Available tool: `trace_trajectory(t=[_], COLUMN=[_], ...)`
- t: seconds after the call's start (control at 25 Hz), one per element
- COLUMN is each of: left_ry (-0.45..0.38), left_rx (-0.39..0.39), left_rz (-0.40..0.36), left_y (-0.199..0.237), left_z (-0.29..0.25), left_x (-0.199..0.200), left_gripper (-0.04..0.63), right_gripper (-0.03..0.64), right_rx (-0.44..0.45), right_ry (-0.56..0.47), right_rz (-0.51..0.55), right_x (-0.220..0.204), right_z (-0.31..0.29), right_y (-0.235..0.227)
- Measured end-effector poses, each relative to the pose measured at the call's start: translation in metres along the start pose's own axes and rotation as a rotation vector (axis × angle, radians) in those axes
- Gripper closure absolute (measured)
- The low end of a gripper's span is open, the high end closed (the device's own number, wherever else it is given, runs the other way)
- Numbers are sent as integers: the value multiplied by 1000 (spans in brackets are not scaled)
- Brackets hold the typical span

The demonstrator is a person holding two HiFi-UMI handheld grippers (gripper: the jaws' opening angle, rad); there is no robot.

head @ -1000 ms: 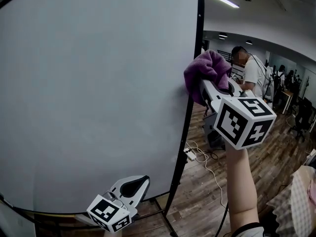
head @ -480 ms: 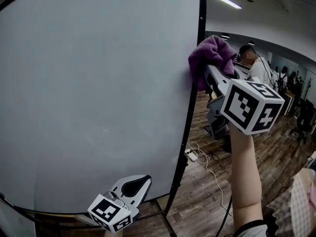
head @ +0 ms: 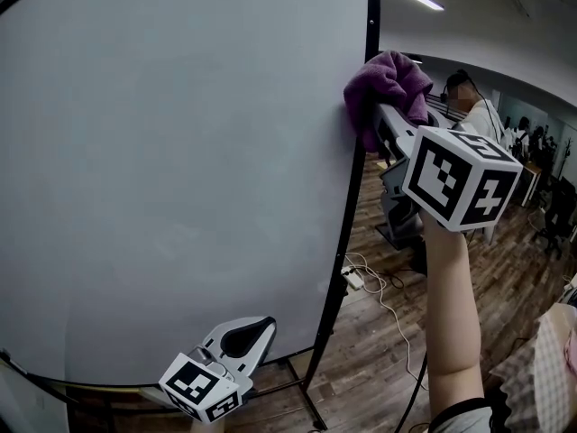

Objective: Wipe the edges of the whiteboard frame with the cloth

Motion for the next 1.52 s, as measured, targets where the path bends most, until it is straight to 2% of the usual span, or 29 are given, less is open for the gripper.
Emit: trace_trajectory(t=[0.64,1.52], left_ry=[2,28], left_rx=[-5,-25], left_rz=[16,31], left_y=[-2,-3], left_z=[12,23], left_x=[-10,-23], left_gripper=[578,578], right_gripper=[551,549], right_rx=[-26,-52], right_ry=[80,173], right_rz=[13,-30], right_x=[-26,-72], right_z=[8,19], right_y=[11,23])
Point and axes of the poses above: the fingertips, and each gripper's own axes: z backward along the fingers, y to its left, x out of its top, the point moved 10 cm from there along z, backward along the fingers, and after that the axes turned 13 degrees about x, right-handed, at the moved point
